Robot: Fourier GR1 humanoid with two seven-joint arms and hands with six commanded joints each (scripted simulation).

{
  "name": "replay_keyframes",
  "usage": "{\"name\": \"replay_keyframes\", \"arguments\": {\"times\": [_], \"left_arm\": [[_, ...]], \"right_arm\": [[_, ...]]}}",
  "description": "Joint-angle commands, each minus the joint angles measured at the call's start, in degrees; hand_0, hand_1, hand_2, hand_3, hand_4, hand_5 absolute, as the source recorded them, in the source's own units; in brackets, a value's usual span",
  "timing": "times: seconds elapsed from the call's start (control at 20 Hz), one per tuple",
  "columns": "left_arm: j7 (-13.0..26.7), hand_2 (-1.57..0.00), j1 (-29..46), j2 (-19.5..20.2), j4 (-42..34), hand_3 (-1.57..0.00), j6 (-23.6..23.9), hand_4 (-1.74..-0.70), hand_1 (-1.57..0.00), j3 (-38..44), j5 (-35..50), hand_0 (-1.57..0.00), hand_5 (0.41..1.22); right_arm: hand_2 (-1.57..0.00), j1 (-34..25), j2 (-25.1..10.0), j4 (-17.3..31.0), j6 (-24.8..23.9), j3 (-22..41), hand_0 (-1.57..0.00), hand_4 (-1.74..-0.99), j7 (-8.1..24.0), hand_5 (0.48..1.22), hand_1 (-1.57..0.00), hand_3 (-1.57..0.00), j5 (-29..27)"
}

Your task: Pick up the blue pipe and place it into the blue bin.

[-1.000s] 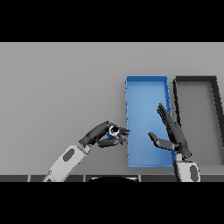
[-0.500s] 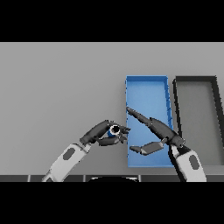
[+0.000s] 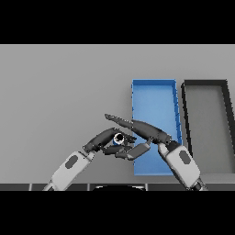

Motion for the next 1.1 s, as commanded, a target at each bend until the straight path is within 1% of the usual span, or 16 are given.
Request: {"name": "replay_keyframes", "arguments": {"times": [0.0,0.1,0.15,0.2,0.25,0.3,0.35,0.4,0.5,0.55,0.6,0.7,0.8,0.9,1.0,1.05], "left_arm": [[-0.99,-1.57,0.87,0.41,-0.89,-1.54,0.33,-1.74,-1.57,-0.65,-1.17,-1.57,1.221],[-0.33,-1.57,0.62,0.79,-0.36,-1.54,0.04,-1.74,-1.57,-0.08,-1.04,-1.57,1.221],[0.08,-1.57,0.34,0.39,-0.28,-1.48,-0.55,-1.74,-1.57,0.31,0.11,-1.57,1.221],[-0.25,-1.32,-0.26,0.46,0.45,-1.29,-0.07,-1.74,-1.33,-0.33,-2.27,-1.39,1.221],[3.46,-1.06,-1.2,1.89,0.45,-1.03,-0.64,-1.68,-1.08,-1.06,-4.06,-1.18,1.221],[6.53,-0.85,-1.22,3.4,-0.5,-0.82,-1.89,-1.55,-0.88,-1.61,-4.62,-0.99,1.221],[8.59,-0.68,-1.51,3.25,-0.87,-0.66,-1.91,-1.48,-0.71,-1.31,-4.97,-0.82,1.221],[7.04,-0.69,-1.0,2.57,-0.23,-0.58,-1.69,-1.53,-0.71,-0.58,-5.55,-0.78,1.221],[6.26,-0.97,-0.75,0.82,0.24,-0.94,-0.7,-1.61,-1.02,0.44,-5.74,-1.06,1.221],[6.11,-1.05,-0.25,0.07,0.17,-1.07,-0.98,-1.63,-1.13,0.49,-5.3,-1.16,1.221],[6.32,-1.12,0.23,-0.54,0.03,-1.17,-1.34,-1.66,-1.22,1.4,-4.3,-1.25,1.221],[5.21,-1.25,0.88,-2.16,0.4,-1.31,-2.32,-1.69,-1.34,2.27,-3.66,-1.36,1.221],[5.32,-1.35,1.28,-2.31,-0.09,-1.41,-3.32,-1.71,-1.43,3.15,-3.6,-1.44,1.221],[5.24,-1.39,1.68,-3.2,0.87,-1.46,-3.36,-1.72,-1.48,3.92,-3.77,-1.49,1.221],[5.45,-1.39,1.85,-3.32,0.3,-1.5,-3.88,-1.73,-1.51,4.56,-3.68,-1.52,1.221],[3.58,-1.22,2.14,-2.52,-0.14,-1.33,-4.02,-1.65,-1.35,4.76,-4.83,-1.43,1.221]], "right_arm": [[0.0,-0.91,1.08,1.04,0.03,0.58,0.0,-1.219,0.41,0.511,0.0,0.0,-0.01],[-0.03,-3.79,2.13,3.04,0.53,0.19,0.0,-1.222,0.59,0.506,-0.01,0.0,-1.18],[-0.1,-4.82,3.18,4.29,0.9,0.82,-0.05,-1.245,0.81,0.506,-0.08,-0.05,-0.98],[-0.24,-5.67,3.52,5.33,1.71,0.97,-0.18,-1.294,0.78,0.509,-0.22,-0.16,-1.1],[-0.38,-6.74,4.13,5.45,1.93,1.6,-0.35,-1.335,1.51,0.507,-0.38,-0.3,-1.13],[-0.53,-7.67,4.3,6.3,2.53,1.74,-0.53,-1.362,2.03,0.508,-0.53,-0.44,-1.26],[-0.74,-8.23,4.43,6.59,3.02,1.77,-0.72,-1.43,1.44,0.522,-0.7,-0.63,-1.57],[-0.91,-8.24,4.98,7.37,3.53,2.41,-0.89,-1.486,-0.04,0.55,-0.87,-0.77,-1.97],[-1.14,-9.25,4.99,8.15,3.68,2.47,-1.13,-1.562,0.98,0.666,-1.12,-0.96,-6.56],[-1.23,-8.92,5.1,8.38,3.08,3.16,-1.22,-1.526,0.24,0.728,-1.21,-1.08,-7.72],[-1.3,-8.63,5.23,8.73,2.41,3.51,-1.29,-1.495,-1.54,0.826,-1.29,-1.18,-8.9],[-1.4,-8.44,4.44,8.89,1.0,4.48,-1.39,-1.452,-6.05,0.968,-1.39,-1.32,-8.54],[-1.46,-9.8,2.19,8.63,0.27,5.79,-1.46,-1.447,-10.69,1.059,-1.45,-1.41,-4.82],[-1.5,-10.72,0.9,8.9,-0.69,7.25,-1.5,-1.465,-10.11,1.118,-1.5,-1.47,-4.84],[-1.53,-10.29,-0.17,8.16,-2.82,7.89,-1.52,-1.475,-11.66,1.155,-1.52,-1.51,-7.04],[-1.53,-10.21,-0.6,7.79,-4.28,8.39,-1.53,-1.48,-12.17,1.168,-1.53,-1.52,-8.13]]}}
